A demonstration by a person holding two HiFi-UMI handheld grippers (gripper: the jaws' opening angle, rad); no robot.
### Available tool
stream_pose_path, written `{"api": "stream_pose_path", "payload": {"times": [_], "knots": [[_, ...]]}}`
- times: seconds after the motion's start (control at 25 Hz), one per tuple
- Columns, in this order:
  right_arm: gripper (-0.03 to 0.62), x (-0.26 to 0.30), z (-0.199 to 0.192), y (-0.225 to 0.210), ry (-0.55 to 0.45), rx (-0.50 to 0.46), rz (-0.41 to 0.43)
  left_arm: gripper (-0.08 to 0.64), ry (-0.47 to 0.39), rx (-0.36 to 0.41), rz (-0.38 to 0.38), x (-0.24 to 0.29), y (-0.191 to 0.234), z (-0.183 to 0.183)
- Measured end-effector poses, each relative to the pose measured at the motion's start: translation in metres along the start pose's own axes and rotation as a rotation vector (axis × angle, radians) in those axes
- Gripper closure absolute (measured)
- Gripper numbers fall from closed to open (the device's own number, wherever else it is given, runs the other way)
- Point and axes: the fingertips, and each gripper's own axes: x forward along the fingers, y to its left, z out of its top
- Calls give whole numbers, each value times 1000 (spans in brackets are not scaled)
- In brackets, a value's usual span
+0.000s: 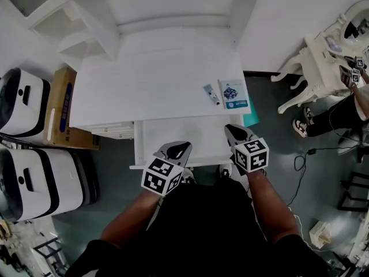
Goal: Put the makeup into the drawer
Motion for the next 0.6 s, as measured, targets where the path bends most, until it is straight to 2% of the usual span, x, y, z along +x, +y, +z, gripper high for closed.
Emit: {"api": "stream_pose_path", "payload": {"times": [0.12,0.4,0.6], "knots": [[563,19,2,-15,22,-36,-12,549,-9,-21,34,3,8,2],[563,62,-10,-32,112,-120,4,549,-36,-126,123,6,22,-1],[561,93,-11,-47,136,-120,9,549,-36,-157,173,8,27,-3]]}}
